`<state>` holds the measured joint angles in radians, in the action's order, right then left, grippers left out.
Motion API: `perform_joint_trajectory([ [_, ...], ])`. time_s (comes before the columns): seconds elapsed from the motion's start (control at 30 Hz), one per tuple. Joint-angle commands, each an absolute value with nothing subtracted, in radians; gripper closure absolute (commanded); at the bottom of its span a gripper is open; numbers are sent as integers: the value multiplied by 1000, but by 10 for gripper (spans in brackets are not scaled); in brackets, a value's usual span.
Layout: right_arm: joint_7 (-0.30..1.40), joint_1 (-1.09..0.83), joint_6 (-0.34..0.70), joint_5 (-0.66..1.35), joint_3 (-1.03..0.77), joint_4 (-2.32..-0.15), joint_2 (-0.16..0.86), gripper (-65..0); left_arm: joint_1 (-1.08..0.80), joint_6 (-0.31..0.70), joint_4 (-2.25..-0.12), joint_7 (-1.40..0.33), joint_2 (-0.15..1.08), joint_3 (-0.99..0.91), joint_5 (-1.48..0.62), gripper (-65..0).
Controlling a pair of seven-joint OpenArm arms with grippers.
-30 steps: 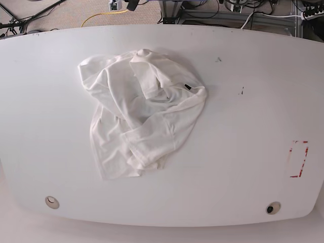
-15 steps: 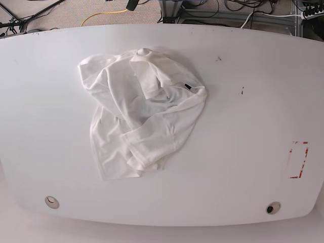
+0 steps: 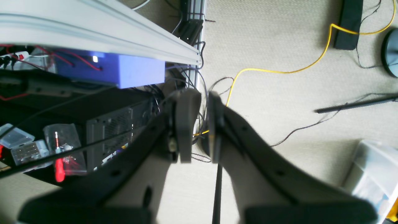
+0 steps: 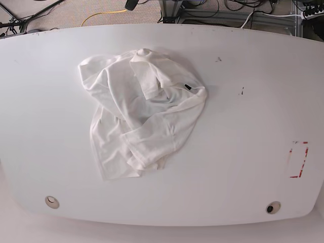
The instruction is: Fold the T-shirt properly
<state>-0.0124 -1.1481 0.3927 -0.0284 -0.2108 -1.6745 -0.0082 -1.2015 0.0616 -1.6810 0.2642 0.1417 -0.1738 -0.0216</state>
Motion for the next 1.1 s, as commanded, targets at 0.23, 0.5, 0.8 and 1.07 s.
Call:
perform_joint_trajectory([
  [0.23, -25, -1262, 400, -21, -211, -1922, -8, -79, -1276, 48, -1894, 288, 148, -240, -31, -426],
  [0.5, -27, -1264, 395, 84, -216, -2012, -1, -87, -1268, 48, -1980, 288, 148, -242, -31, -429],
  [0.8, -25, -1112, 400, 131, -240, -2037, 10, -89, -1178, 47, -1983, 288, 143, -239, -31, -593],
  [1.07, -22, -963, 401, 127, -236, -2034, 12, -320, -1109, 47, -1982, 286, 142, -240, -30, -619],
])
